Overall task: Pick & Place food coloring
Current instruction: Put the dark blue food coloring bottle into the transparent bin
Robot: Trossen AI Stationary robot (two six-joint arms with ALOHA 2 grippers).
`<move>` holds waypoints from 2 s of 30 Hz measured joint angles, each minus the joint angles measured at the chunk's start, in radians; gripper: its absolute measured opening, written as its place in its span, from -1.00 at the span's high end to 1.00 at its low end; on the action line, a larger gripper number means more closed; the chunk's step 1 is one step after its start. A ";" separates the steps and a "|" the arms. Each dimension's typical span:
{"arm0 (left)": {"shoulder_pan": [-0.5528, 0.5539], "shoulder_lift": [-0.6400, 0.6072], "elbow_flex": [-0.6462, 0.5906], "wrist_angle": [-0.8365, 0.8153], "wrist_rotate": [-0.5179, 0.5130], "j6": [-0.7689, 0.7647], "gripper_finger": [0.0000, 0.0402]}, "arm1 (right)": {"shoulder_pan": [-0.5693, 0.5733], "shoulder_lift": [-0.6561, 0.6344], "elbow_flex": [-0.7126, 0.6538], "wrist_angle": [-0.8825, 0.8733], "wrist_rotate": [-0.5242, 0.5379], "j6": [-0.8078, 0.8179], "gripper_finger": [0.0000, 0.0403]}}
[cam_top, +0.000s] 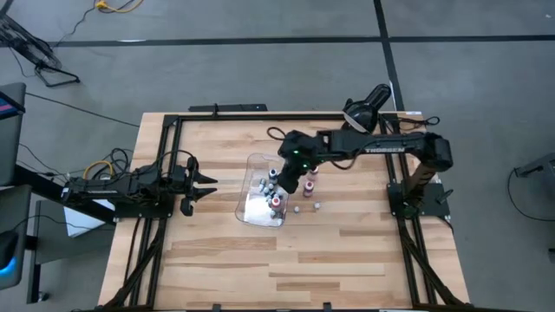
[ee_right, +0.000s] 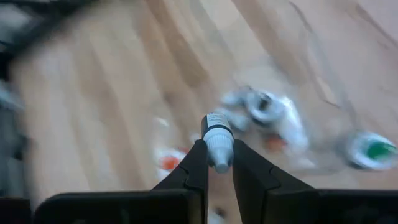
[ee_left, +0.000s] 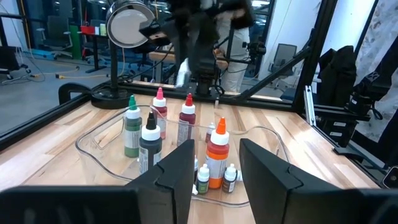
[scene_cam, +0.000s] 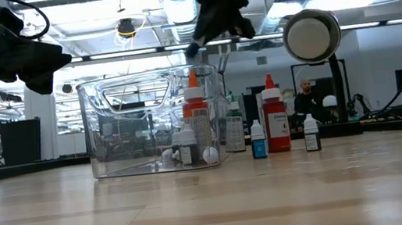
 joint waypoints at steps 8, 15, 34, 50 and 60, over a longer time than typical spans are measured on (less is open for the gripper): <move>0.000 0.000 0.000 0.000 0.000 0.000 0.41 | 0.009 0.134 0.171 -0.239 0.053 -0.154 0.81; 0.000 0.000 0.000 0.000 0.000 0.000 0.41 | 0.017 0.227 0.238 -0.355 0.055 -0.230 0.81; 0.000 0.000 0.000 0.000 0.000 0.000 0.41 | 0.037 0.277 0.243 -0.396 0.104 -0.318 0.81; 0.000 0.000 0.000 0.000 0.000 0.000 0.41 | 0.036 0.305 0.253 -0.406 0.111 -0.395 0.78; 0.000 0.000 0.000 0.000 0.000 0.000 0.41 | 0.038 0.305 0.253 -0.407 0.108 -0.398 0.68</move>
